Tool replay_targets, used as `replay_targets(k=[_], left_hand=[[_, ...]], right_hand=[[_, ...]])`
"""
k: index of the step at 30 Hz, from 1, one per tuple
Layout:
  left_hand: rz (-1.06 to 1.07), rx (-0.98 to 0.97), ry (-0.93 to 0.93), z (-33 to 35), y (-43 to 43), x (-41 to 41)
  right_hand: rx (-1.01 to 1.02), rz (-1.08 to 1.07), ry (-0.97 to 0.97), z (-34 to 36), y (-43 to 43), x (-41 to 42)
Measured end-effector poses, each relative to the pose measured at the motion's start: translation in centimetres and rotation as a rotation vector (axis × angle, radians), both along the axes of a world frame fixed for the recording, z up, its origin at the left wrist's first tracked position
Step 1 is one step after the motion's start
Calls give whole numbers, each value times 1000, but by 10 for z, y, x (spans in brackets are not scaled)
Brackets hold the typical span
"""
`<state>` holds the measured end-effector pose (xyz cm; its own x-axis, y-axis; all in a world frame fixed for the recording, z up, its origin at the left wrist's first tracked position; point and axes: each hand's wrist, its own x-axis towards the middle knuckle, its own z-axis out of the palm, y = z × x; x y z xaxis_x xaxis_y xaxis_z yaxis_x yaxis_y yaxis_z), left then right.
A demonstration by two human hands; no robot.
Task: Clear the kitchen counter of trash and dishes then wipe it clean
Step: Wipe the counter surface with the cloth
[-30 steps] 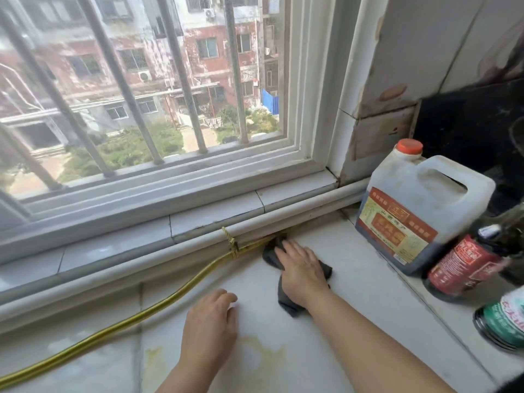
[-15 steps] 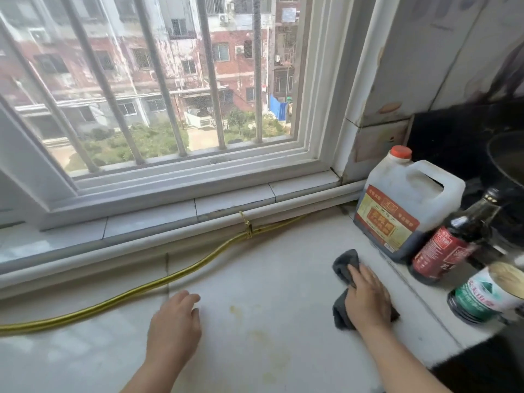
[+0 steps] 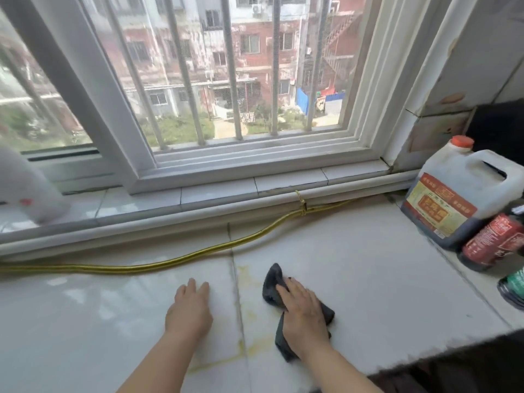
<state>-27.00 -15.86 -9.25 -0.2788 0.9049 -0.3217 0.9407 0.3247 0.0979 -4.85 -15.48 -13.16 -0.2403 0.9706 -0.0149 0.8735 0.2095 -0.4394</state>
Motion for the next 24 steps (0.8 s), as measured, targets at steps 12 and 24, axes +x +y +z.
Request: replay_targets(k=[12, 24], left_hand=[[-151, 19, -19, 1, -24, -60], [-250, 86, -21, 2, -68, -106]], right_hand=[[22, -367, -76, 1, -48, -10], [-37, -469, 209, 7, -72, -80]])
